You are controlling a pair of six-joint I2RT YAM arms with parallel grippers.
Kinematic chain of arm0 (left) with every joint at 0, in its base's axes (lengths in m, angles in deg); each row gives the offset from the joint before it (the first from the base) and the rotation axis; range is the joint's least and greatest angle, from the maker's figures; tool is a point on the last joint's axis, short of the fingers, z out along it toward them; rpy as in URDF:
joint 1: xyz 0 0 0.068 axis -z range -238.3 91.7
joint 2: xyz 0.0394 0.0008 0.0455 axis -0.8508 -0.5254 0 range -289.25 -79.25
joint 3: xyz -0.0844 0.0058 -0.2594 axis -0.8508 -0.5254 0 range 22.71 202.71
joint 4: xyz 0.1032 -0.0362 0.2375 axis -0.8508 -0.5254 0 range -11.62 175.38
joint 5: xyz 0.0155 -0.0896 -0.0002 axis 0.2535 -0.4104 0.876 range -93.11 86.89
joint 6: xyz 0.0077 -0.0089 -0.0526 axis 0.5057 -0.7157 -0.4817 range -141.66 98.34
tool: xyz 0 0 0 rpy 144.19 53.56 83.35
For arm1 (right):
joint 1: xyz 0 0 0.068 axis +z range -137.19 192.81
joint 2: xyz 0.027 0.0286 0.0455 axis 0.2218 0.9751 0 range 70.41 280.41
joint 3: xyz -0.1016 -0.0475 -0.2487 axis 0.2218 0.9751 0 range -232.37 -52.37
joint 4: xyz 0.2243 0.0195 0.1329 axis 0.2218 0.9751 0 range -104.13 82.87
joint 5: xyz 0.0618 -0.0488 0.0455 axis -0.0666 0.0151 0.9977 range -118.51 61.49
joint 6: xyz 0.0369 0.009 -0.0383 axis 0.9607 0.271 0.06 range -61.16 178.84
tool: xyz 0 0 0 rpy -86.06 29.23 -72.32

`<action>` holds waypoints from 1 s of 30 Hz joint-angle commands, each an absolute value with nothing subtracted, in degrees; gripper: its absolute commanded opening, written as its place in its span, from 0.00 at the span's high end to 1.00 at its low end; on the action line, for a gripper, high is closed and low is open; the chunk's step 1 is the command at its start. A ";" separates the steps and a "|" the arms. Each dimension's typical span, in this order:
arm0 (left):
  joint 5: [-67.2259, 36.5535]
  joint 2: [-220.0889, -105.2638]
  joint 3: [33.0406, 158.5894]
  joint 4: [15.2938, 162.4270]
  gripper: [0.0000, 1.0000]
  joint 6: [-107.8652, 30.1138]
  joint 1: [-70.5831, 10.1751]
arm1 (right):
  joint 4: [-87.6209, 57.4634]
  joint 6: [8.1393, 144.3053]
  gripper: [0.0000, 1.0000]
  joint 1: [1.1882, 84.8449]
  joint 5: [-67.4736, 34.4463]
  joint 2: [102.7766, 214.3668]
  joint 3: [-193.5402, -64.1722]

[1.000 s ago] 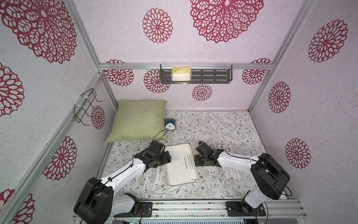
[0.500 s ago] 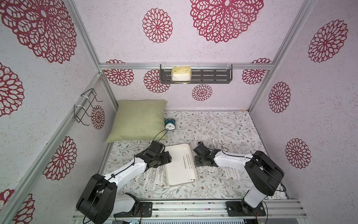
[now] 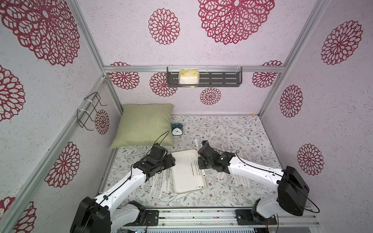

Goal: Put the straws into the storage box
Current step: Place the straw in the storage box.

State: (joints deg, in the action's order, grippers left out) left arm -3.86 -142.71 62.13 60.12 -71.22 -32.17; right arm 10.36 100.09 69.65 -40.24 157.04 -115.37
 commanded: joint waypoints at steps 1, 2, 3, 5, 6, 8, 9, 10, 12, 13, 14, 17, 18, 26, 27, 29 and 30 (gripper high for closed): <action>-0.14 -140.32 62.30 56.51 0.27 -72.08 -33.29 | 8.53 106.12 0.88 73.77 -38.20 160.60 -117.07; -0.10 -140.07 61.92 56.68 0.27 -72.19 -33.37 | 6.82 107.11 0.88 74.30 -37.82 161.59 -117.05; -0.15 -139.87 61.59 56.88 0.27 -72.27 -33.51 | 4.53 108.33 0.88 74.79 -37.54 162.74 -116.65; -0.57 -139.76 60.93 57.54 0.27 -72.75 -33.43 | 0.84 111.10 0.89 75.10 -36.70 164.53 -115.36; -0.90 -139.73 60.66 57.93 0.27 -72.94 -33.50 | -0.77 112.46 0.90 75.16 -36.03 165.39 -114.43; -1.52 -139.66 60.25 58.46 0.27 -73.28 -33.49 | -1.96 113.85 0.90 75.18 -34.75 167.04 -113.40; -1.71 -139.58 59.99 58.72 0.27 -73.37 -33.49 | -1.88 114.18 0.90 75.04 -34.37 167.66 -113.04; -1.90 -139.45 59.68 58.98 0.27 -73.51 -33.52 | -2.10 114.48 0.90 74.88 -33.75 168.04 -112.61; -2.25 -139.22 59.04 59.65 0.27 -73.84 -33.49 | -2.75 114.88 0.90 74.28 -32.29 168.29 -111.40; -2.39 -139.13 58.63 60.10 0.27 -73.94 -33.48 | -2.87 114.93 0.90 73.87 -31.54 168.48 -110.89; -2.46 -139.09 58.36 60.53 0.27 -74.11 -33.51 | -2.94 114.93 0.90 73.53 -31.08 168.64 -110.52; -2.48 -139.14 57.62 61.72 0.27 -74.51 -33.47 | -2.46 114.36 0.90 72.59 -31.44 168.80 -109.77; -2.60 -139.17 57.44 62.07 0.27 -74.62 -33.46 | -2.09 114.09 0.90 72.26 -31.69 169.00 -109.67; -2.76 -139.79 57.50 62.61 0.27 -74.17 -33.46 | -1.85 112.97 0.85 71.39 -31.81 169.71 -108.63; -2.81 -139.89 57.60 62.66 0.27 -74.13 -33.51 | -1.81 112.60 0.84 71.40 -31.80 169.81 -108.87; -2.98 -140.16 57.78 62.57 0.27 -74.03 -33.45 | -1.15 111.99 0.81 71.41 -32.32 169.81 -109.35; -3.06 -140.26 57.87 62.60 0.27 -74.11 -33.47 | -0.73 111.67 0.79 71.37 -32.74 169.75 -109.61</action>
